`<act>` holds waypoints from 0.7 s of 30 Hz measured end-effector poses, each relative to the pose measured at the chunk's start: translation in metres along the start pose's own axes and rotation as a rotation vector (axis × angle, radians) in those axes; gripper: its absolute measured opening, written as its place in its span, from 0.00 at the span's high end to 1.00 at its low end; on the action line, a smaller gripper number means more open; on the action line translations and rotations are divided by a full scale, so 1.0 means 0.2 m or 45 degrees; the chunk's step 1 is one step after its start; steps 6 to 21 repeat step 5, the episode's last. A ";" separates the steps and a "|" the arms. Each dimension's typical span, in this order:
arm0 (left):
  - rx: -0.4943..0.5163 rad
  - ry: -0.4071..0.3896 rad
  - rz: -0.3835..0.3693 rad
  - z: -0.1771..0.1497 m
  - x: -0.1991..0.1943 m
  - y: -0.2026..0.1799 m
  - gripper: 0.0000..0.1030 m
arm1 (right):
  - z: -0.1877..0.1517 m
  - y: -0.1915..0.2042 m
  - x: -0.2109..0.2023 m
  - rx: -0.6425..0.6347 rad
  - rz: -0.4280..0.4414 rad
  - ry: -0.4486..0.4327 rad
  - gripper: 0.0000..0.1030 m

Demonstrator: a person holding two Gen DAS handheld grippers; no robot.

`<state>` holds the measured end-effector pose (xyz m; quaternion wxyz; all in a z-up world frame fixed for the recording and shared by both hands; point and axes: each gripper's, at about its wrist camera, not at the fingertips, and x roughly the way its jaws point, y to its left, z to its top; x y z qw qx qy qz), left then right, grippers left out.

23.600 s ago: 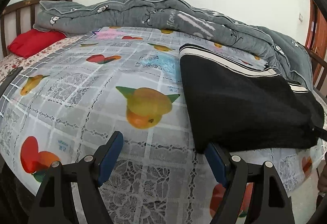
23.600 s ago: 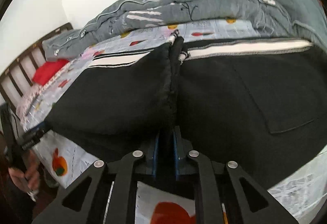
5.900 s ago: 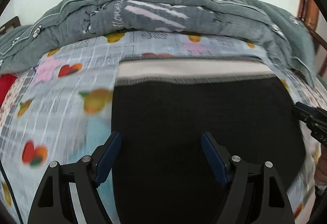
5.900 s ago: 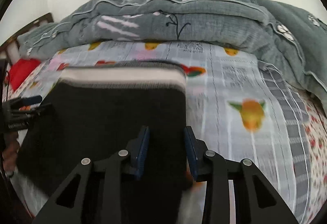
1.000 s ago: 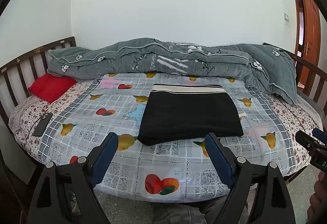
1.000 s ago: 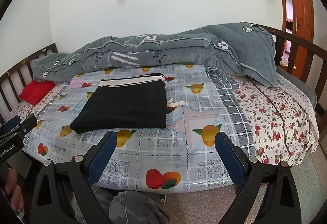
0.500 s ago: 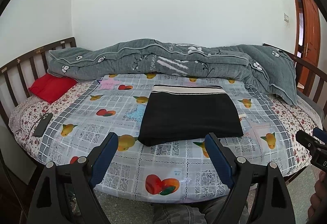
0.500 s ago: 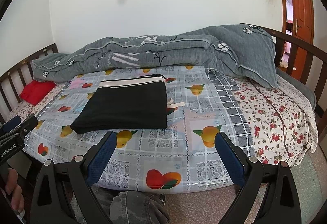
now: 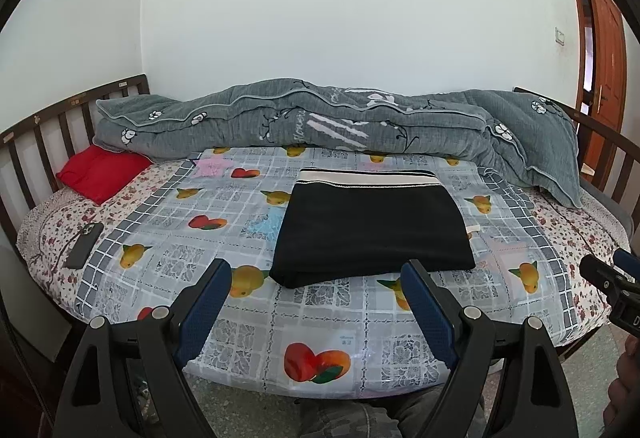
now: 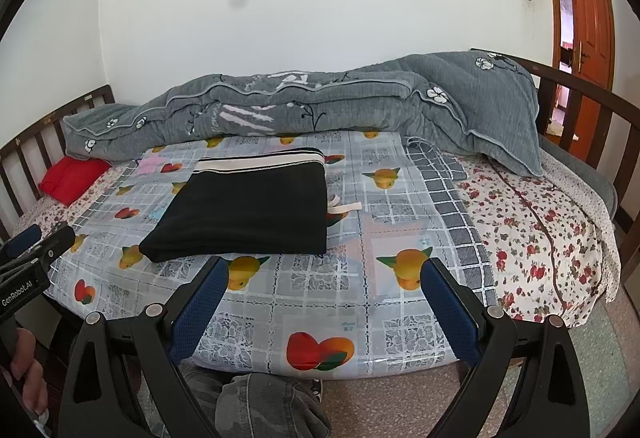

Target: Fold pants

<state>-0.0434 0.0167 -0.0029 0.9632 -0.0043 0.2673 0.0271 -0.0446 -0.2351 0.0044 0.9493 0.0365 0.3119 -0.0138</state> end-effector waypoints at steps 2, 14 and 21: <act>-0.002 0.002 0.002 0.00 0.00 -0.01 0.17 | 0.00 0.00 -0.01 0.003 0.002 -0.004 0.07; 0.009 -0.006 0.001 0.00 0.00 -0.02 0.17 | 0.00 0.00 -0.01 0.001 0.005 -0.008 0.07; 0.009 -0.006 0.001 0.00 0.00 -0.02 0.17 | 0.00 0.00 -0.01 0.001 0.005 -0.008 0.07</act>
